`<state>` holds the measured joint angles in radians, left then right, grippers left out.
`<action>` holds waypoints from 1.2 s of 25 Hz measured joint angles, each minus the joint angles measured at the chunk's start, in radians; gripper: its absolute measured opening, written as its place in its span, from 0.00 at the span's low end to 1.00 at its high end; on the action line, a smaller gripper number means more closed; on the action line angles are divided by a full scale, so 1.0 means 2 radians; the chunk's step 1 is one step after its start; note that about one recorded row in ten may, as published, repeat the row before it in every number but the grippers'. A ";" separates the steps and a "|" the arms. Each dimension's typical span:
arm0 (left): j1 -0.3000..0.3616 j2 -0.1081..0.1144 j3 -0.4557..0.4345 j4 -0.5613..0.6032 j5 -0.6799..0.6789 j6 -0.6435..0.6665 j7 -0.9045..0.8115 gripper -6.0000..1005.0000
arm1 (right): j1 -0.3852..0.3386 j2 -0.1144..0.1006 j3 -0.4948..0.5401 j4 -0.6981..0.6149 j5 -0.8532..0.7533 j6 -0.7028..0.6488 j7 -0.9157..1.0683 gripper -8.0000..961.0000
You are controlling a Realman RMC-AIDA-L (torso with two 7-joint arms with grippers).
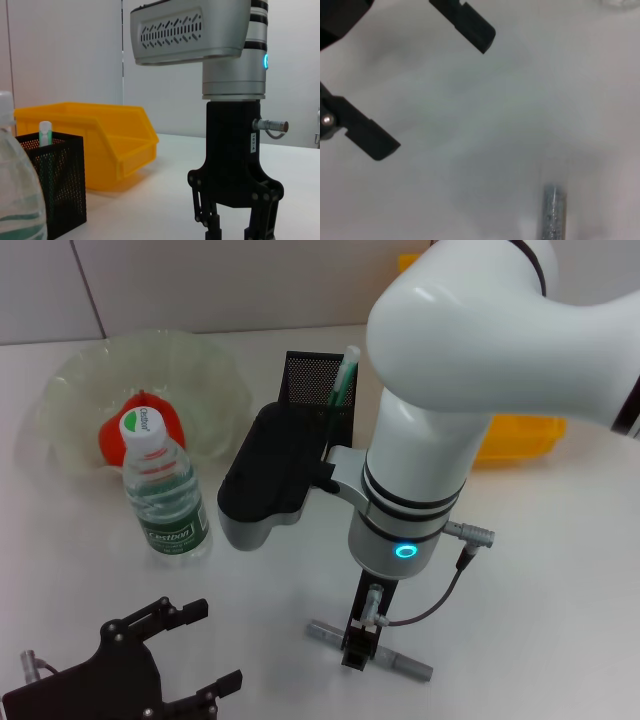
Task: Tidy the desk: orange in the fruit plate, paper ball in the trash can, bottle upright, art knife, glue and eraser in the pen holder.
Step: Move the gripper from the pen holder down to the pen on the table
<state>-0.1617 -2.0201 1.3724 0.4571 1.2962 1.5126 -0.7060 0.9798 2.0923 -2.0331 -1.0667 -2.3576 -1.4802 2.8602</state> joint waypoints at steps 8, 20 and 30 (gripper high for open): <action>-0.002 -0.001 0.000 0.000 0.000 0.001 0.000 0.80 | 0.002 0.000 -0.010 0.001 0.001 0.000 0.000 0.49; -0.005 -0.001 0.001 0.000 0.000 0.003 -0.001 0.80 | 0.003 0.000 -0.012 0.010 0.002 0.000 0.000 0.37; -0.005 -0.001 0.001 0.000 0.000 0.003 -0.001 0.80 | 0.004 0.000 -0.024 0.012 0.009 0.005 0.000 0.36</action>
<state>-0.1726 -2.0218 1.3744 0.4571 1.2962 1.5190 -0.7086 0.9874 2.0923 -2.0803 -1.0436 -2.3392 -1.4695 2.8606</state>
